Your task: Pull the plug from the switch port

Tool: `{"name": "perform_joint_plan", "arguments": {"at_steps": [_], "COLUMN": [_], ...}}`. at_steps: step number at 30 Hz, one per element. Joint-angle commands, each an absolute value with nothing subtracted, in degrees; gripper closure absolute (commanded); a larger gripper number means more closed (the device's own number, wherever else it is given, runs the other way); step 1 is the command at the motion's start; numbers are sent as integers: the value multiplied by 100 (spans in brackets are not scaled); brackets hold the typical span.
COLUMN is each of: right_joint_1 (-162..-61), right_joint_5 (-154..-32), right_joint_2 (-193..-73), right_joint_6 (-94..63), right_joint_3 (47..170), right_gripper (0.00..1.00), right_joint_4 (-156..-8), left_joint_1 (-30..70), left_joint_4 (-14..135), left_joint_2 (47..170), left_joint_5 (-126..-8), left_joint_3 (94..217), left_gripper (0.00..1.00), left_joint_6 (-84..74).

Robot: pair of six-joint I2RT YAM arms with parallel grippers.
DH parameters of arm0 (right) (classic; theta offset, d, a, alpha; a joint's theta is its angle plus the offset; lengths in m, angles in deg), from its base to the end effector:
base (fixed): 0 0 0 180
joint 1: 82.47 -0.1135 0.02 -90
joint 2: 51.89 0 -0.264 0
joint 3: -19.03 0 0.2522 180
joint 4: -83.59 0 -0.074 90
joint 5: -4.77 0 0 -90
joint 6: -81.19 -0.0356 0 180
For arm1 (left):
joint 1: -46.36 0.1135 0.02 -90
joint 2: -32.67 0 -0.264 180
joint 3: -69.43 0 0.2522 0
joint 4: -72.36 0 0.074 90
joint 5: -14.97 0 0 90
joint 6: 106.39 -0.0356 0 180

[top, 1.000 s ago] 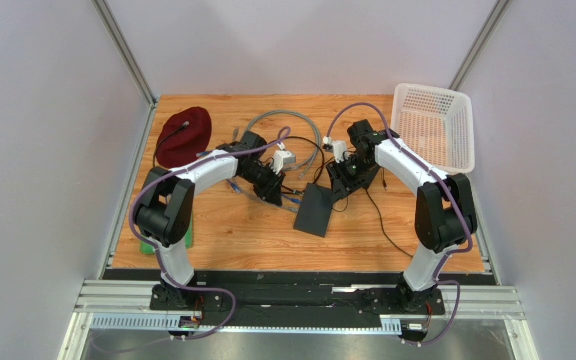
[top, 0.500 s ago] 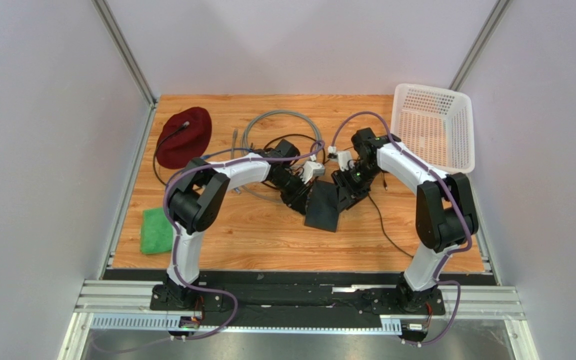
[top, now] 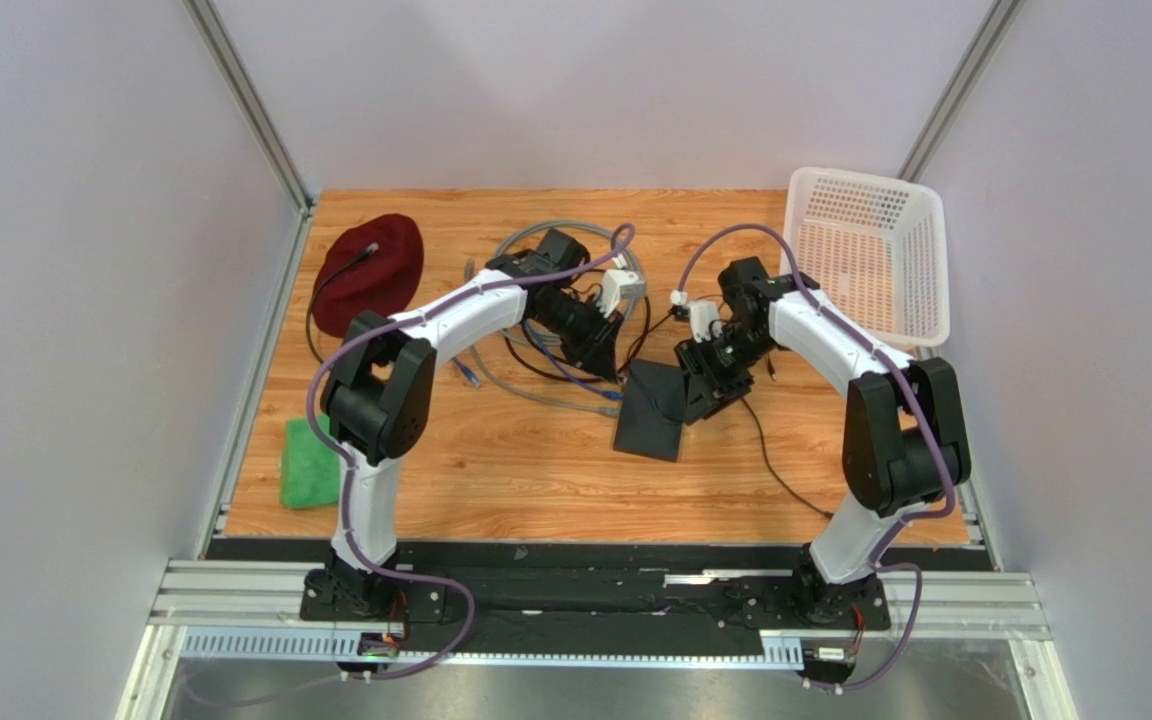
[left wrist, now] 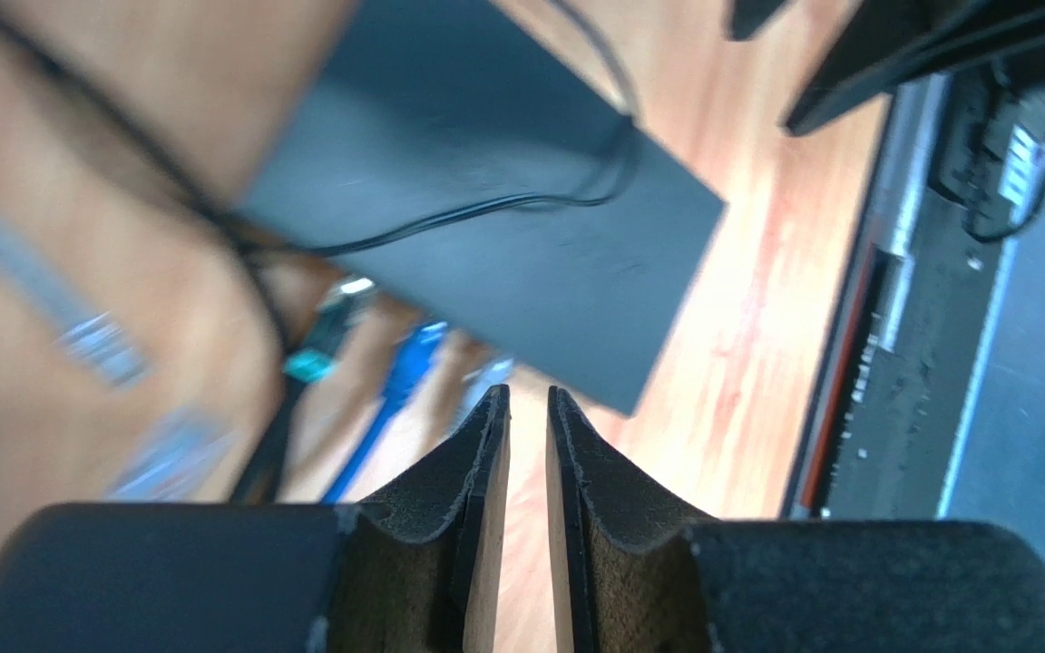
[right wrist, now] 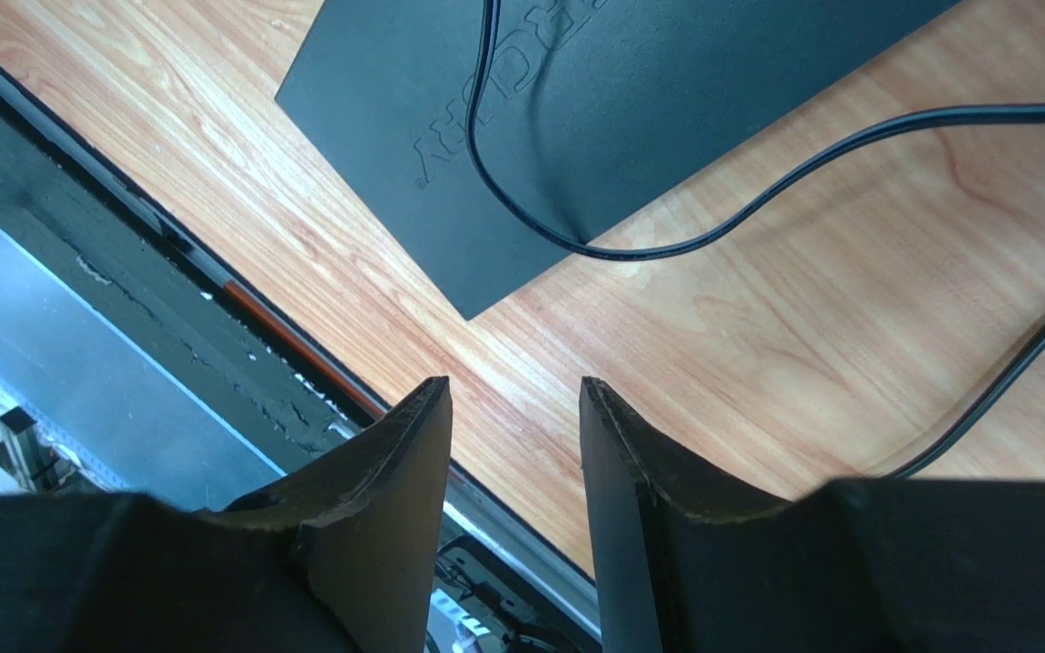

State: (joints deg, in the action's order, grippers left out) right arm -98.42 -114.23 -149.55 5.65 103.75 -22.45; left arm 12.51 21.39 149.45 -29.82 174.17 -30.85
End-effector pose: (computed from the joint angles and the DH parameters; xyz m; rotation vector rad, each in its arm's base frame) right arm 0.2901 0.1009 0.2137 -0.8062 2.8864 0.7760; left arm 0.3435 -0.2608 0.2083 1.2909 2.2485 -1.1631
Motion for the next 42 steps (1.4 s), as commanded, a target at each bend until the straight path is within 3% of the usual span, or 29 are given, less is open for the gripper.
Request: {"name": "perform_joint_plan", "arguments": {"at_steps": [1, 8, 14, 21, 31, 38, 42], "right_joint_1": [-9855, -9882, -10066, -10506, -11762, -10922, -10550], "right_joint_5": [-11267, -10818, -10598, -10571, -10713, -10412, -10641], "right_joint_2": [-14927, -15488, -16657, -17695, -17257, -16782, -15950], "right_joint_6": [412, 376, 551, 868, 553, 700, 1253], "right_joint_3": [10573, 11766, 12734, 13729, 13166, 13641, 13001], "right_gripper": [56, 58, 64, 68, 68, 61, 54], "right_joint_4": [-2797, -3088, -3089, -2738, -2807, -2562, -2228], "left_joint_1": [1498, 1604, 1902, 2113, 2210, 2263, 2351], "left_joint_4": [1809, 1553, 1597, 1474, 1527, 1815, 2528], "left_joint_2": [14623, 13914, 12963, 12347, 12434, 12329, 12083], "left_joint_5": [-3381, -3267, -3354, -3777, -3891, -3698, -3698], "left_joint_3": [17565, 16872, 16064, 15948, 16036, 16010, 15755], "left_gripper": [75, 75, 75, 74, 74, 71, 67], "left_joint_6": [-3098, -3125, -3010, -3291, -3300, -3248, -2906]}}
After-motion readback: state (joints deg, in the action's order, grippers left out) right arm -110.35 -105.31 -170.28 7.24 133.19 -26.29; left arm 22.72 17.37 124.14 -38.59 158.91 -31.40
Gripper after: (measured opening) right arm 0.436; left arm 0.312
